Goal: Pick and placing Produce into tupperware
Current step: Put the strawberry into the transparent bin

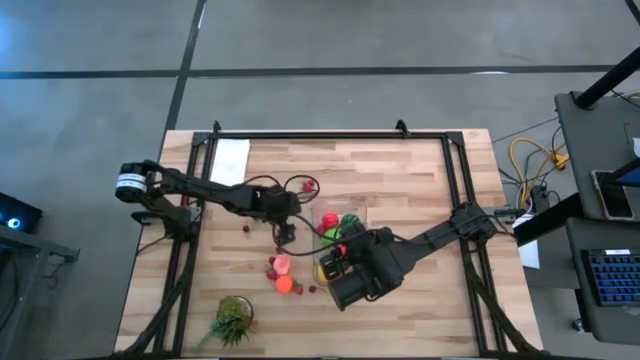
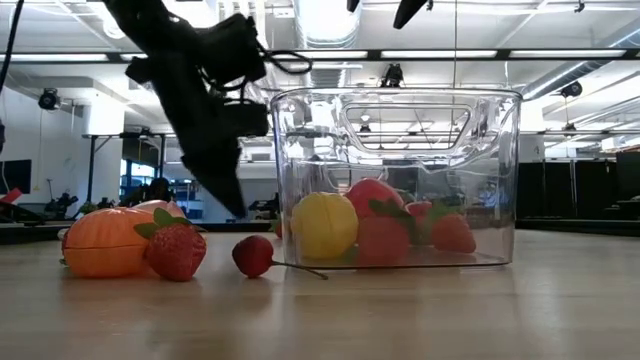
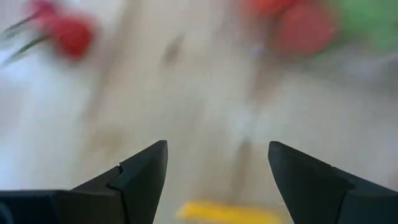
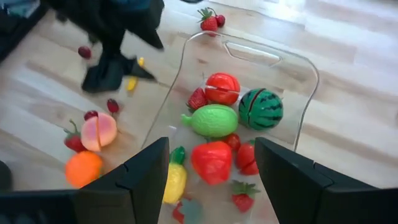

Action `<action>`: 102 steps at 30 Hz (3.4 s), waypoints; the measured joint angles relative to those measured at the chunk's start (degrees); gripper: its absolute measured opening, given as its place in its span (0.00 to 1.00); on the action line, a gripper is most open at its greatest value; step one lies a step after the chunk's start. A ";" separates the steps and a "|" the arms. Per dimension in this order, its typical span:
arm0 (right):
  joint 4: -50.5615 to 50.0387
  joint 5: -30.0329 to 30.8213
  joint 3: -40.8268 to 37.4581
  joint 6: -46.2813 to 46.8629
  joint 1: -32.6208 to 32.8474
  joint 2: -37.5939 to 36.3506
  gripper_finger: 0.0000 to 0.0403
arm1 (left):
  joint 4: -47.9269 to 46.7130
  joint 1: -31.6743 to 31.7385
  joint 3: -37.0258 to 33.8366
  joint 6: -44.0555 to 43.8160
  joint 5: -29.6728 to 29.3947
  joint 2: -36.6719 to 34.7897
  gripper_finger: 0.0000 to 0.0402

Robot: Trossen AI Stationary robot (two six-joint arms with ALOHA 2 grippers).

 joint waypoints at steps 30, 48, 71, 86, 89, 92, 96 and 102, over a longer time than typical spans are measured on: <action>4.20 -8.14 0.28 -14.33 -6.06 -0.12 0.57 | -7.38 -0.58 -3.41 -24.14 7.26 -26.82 0.66; 13.55 -0.08 0.33 -16.92 -7.44 -4.11 0.57 | -5.98 -0.86 -2.53 -20.06 3.69 -27.30 0.66; 10.38 -3.50 0.22 -34.71 -33.48 -13.35 0.57 | 4.86 24.08 -0.63 25.57 18.32 -6.18 0.66; 7.87 -8.84 0.22 -51.93 -45.17 -13.86 0.57 | 9.93 25.24 6.46 34.92 19.19 3.11 0.66; 8.05 -10.86 0.22 -56.25 -48.09 -13.86 0.57 | 9.81 25.44 8.19 34.75 19.22 5.23 0.66; 8.23 -11.53 0.22 -59.37 -50.39 -13.86 0.57 | 9.57 25.44 9.52 34.89 19.26 7.60 0.66; 8.46 -14.20 0.21 -63.47 -53.21 -13.86 0.57 | 9.05 25.44 11.15 34.87 19.30 10.10 0.66; 8.48 -15.56 -0.45 -67.11 -56.47 -13.86 0.57 | 8.96 25.44 12.27 34.89 19.48 11.12 0.66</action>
